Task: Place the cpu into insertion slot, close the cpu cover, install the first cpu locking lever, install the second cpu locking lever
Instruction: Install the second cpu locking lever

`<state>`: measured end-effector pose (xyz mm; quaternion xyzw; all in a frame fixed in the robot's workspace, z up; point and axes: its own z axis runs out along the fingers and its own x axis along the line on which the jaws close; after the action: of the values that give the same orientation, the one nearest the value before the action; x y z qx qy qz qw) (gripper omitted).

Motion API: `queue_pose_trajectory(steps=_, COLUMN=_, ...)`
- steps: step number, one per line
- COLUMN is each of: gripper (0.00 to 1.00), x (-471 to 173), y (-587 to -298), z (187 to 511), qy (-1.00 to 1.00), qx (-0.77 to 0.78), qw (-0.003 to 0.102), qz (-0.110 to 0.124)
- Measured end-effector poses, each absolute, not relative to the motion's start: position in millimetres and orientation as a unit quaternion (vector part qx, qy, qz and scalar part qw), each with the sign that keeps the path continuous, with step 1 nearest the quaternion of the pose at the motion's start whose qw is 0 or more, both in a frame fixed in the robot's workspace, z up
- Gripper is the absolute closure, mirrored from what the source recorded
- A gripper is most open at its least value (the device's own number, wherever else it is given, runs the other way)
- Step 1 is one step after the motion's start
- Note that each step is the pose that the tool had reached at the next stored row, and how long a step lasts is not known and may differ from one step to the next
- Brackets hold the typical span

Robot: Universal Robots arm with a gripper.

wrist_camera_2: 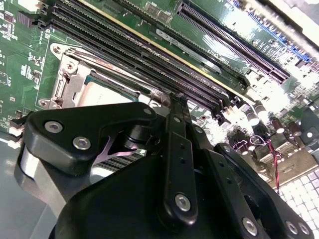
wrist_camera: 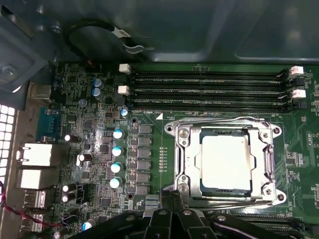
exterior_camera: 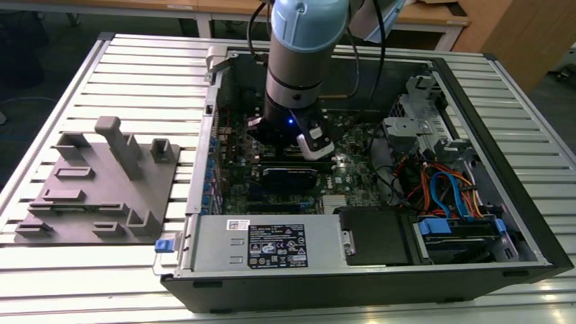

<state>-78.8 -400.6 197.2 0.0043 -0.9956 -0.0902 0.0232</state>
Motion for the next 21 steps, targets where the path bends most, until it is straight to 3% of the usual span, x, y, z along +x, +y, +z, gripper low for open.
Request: queue_pose_trajectory(steps=21, gripper=0.9, x=-79.1, y=-408.6, z=205.0, qy=-0.996, qx=0.004, qw=0.023, qz=-0.09)
